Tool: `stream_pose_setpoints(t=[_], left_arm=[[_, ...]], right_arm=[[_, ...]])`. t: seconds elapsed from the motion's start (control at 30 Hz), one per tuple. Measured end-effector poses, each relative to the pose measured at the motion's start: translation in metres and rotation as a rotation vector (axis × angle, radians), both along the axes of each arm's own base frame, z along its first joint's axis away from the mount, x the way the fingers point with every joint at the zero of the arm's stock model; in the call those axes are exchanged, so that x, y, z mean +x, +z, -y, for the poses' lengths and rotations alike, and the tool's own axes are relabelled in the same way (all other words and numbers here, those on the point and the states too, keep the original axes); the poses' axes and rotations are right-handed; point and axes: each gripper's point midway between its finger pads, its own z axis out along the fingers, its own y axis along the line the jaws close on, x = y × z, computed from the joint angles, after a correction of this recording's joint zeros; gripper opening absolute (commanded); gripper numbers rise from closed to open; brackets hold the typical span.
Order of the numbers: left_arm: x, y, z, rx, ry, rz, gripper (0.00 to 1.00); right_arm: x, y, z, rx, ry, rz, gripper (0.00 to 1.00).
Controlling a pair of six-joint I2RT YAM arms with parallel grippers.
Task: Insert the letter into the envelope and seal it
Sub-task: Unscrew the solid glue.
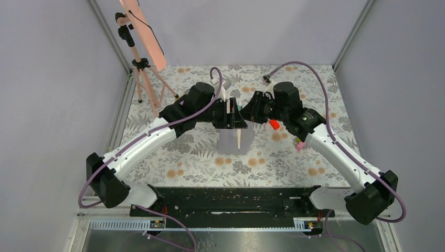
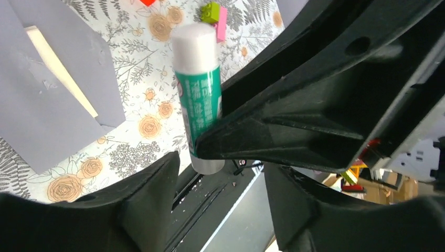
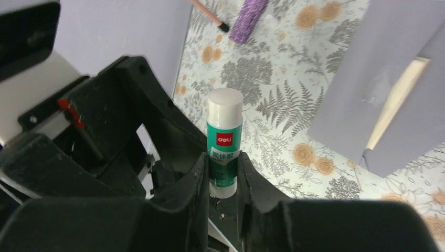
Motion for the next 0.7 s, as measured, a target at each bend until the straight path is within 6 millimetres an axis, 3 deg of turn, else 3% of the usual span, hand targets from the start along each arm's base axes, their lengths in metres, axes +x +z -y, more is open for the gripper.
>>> stream_pose_setpoints(t=[0.13, 0.3, 0.4, 0.5, 0.6, 0.7], left_arm=[[-0.004, 0.010, -0.012, -0.052, -0.058, -0.041, 0.64], [0.011, 0.048, -0.043, -0.216, -0.028, -0.001, 0.61], [0.008, 0.071, -0.054, -0.327, -0.042, 0.029, 0.61], [-0.004, 0.087, -0.048, -0.430, -0.112, 0.033, 0.60], [-0.009, 0.086, -0.042, -0.511, -0.144, 0.004, 0.61], [-0.012, 0.076, -0.041, -0.586, -0.139, -0.052, 0.61]], right_arm=[[-0.006, -0.002, -0.007, 0.060, 0.077, 0.011, 0.00], [-0.011, 0.003, -0.003, 0.238, 0.172, 0.008, 0.00], [-0.009, 0.022, 0.001, 0.367, 0.220, 0.032, 0.00], [-0.013, 0.054, -0.002, 0.489, 0.296, 0.078, 0.00], [-0.019, 0.083, -0.006, 0.606, 0.378, 0.114, 0.00], [-0.015, 0.100, -0.008, 0.715, 0.414, 0.101, 0.00]])
